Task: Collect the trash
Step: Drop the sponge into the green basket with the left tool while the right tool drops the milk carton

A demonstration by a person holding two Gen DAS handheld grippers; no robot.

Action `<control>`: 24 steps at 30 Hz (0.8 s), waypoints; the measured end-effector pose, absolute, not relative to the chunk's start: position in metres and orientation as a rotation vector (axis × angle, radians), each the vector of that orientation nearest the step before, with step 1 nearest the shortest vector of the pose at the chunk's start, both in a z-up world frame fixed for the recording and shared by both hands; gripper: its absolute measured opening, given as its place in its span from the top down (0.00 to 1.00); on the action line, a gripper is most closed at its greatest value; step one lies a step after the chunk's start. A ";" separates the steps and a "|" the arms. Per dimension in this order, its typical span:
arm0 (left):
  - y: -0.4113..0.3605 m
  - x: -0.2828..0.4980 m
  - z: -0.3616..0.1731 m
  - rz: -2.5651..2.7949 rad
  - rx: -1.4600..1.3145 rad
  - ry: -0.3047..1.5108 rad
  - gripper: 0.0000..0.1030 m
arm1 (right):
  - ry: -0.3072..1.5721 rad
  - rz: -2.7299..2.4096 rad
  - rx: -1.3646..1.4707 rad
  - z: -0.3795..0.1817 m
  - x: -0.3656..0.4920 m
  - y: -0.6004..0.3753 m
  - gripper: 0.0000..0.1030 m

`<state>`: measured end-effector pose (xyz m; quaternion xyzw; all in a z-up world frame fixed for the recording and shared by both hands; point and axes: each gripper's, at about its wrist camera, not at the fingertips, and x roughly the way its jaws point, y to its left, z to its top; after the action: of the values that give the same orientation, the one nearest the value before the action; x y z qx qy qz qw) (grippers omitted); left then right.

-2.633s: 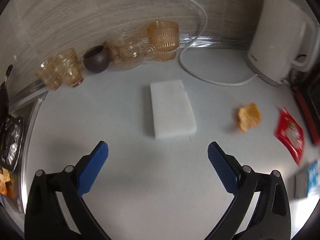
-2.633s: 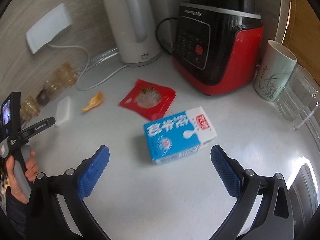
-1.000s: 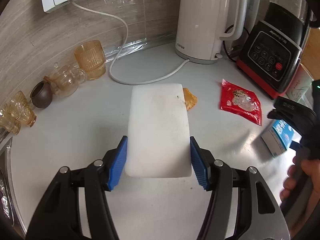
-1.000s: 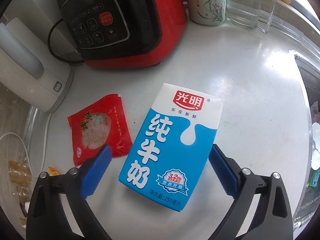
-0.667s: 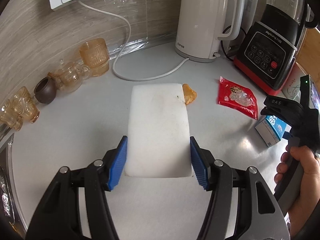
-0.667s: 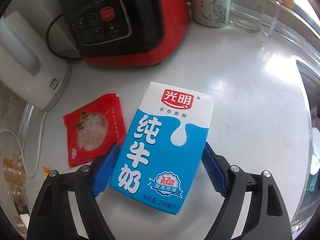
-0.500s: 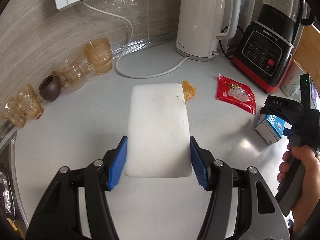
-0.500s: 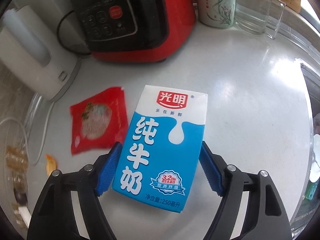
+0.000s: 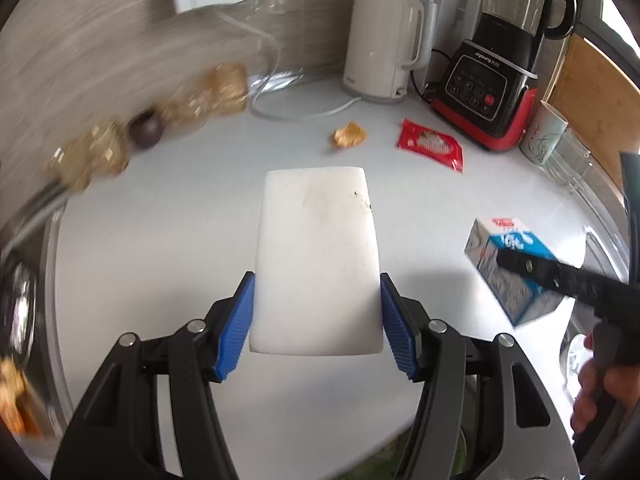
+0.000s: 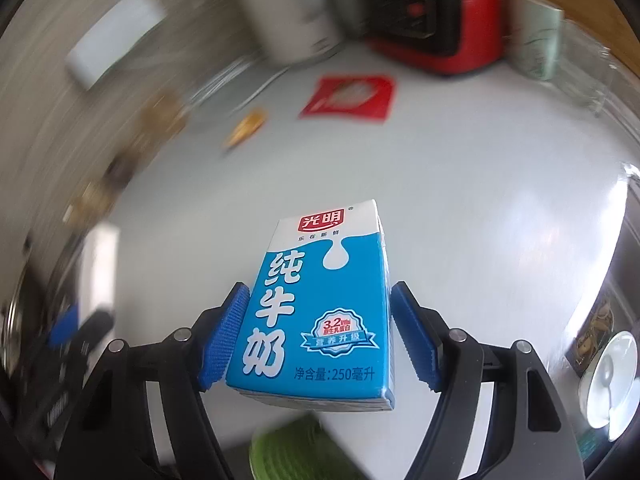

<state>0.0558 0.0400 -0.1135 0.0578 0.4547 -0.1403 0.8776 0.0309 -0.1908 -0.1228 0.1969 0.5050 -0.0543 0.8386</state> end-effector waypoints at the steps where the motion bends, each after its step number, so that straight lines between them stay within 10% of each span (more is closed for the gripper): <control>1: 0.044 0.046 -0.115 -0.287 0.116 0.957 0.44 | 1.092 -0.056 0.404 -0.122 0.019 -0.184 0.29; 24: 0.077 -0.120 -0.152 -0.173 0.086 1.185 0.43 | 1.392 0.532 -0.034 -0.147 -0.113 -0.098 0.20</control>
<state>-0.1202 0.0773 -0.1519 0.0403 0.5577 -0.0814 0.8251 -0.1126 -0.0979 -0.1471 -0.0152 0.6332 0.2422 0.7350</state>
